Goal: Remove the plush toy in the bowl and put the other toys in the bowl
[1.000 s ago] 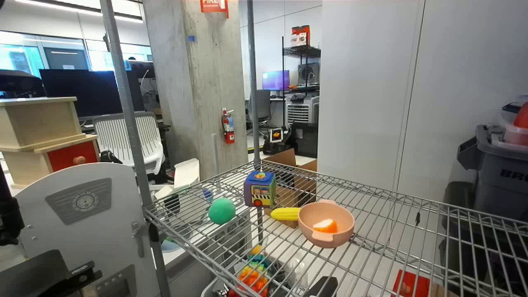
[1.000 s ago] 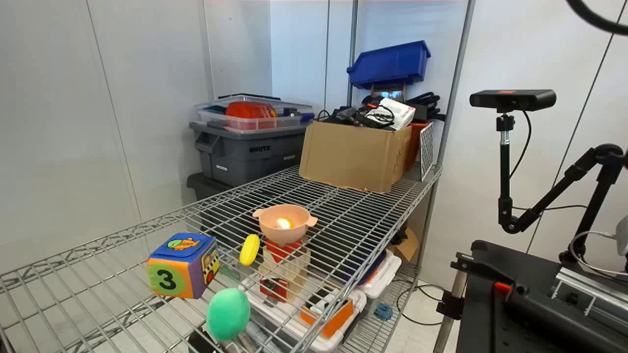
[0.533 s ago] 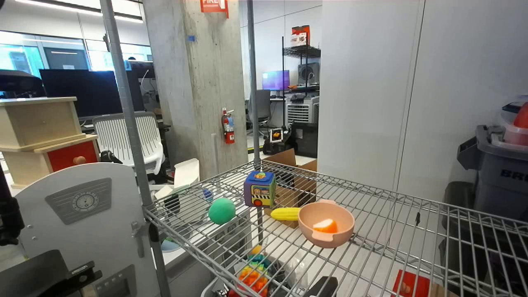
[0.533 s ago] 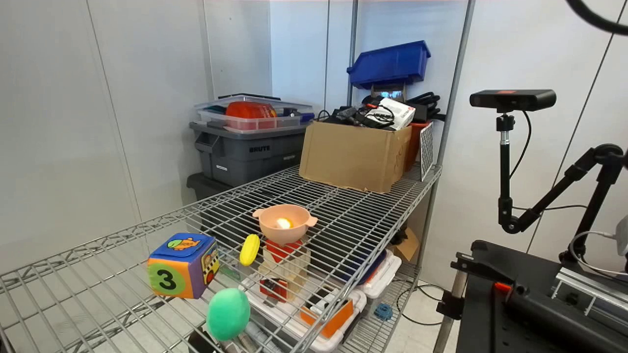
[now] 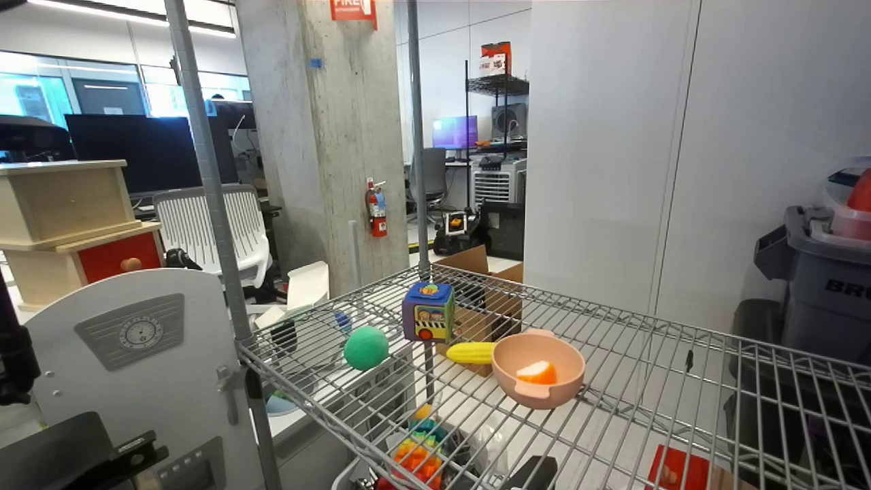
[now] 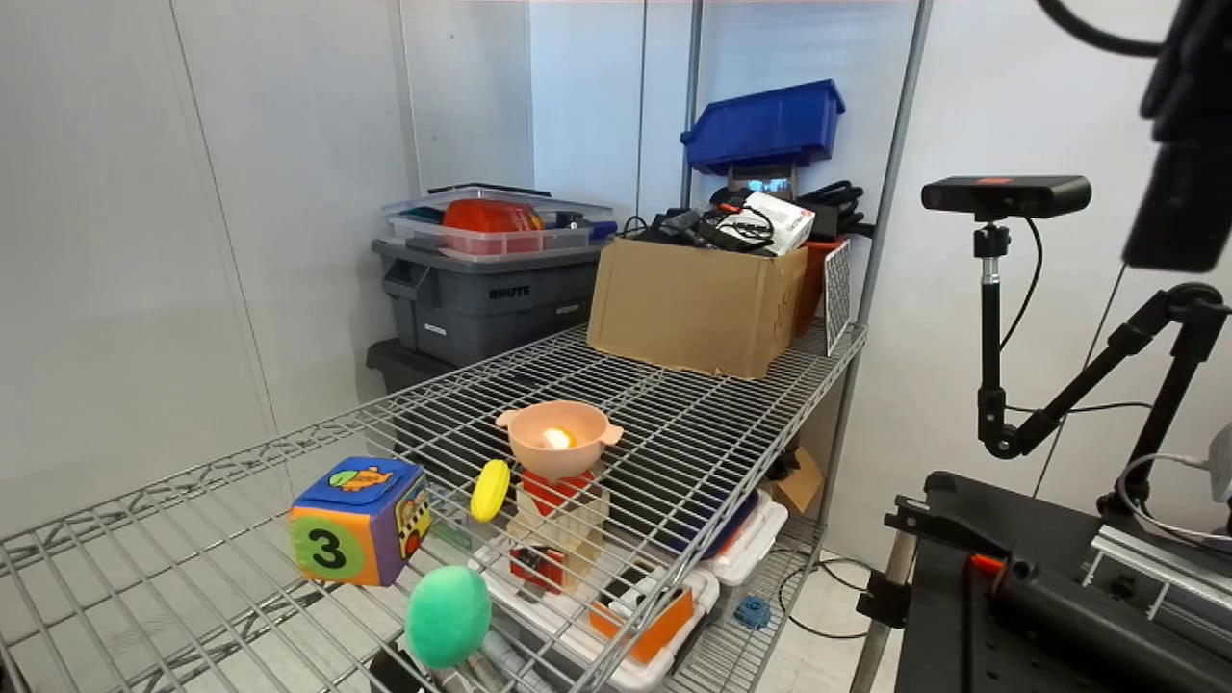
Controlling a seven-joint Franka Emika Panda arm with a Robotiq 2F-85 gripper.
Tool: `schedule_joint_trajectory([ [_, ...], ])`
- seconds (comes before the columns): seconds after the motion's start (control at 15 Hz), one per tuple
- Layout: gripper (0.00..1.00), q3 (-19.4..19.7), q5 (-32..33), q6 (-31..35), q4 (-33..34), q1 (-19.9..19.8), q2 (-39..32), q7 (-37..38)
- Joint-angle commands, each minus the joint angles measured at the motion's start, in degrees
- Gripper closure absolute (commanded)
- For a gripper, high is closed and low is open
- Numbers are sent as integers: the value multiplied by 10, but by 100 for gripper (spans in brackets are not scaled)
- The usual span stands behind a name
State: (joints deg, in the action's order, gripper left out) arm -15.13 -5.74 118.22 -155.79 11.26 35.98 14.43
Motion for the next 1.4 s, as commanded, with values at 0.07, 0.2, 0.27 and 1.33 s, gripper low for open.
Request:
schedule_joint_trajectory([
  [0.07,0,63,-5,11,55,-32,-54,-52],
  [0.2,0,87,-10,20,89,-45,-94,-70],
  [0.27,0,96,-15,27,105,-50,-114,-78],
  [1.33,0,211,-211,35,435,-178,-483,-179],
])
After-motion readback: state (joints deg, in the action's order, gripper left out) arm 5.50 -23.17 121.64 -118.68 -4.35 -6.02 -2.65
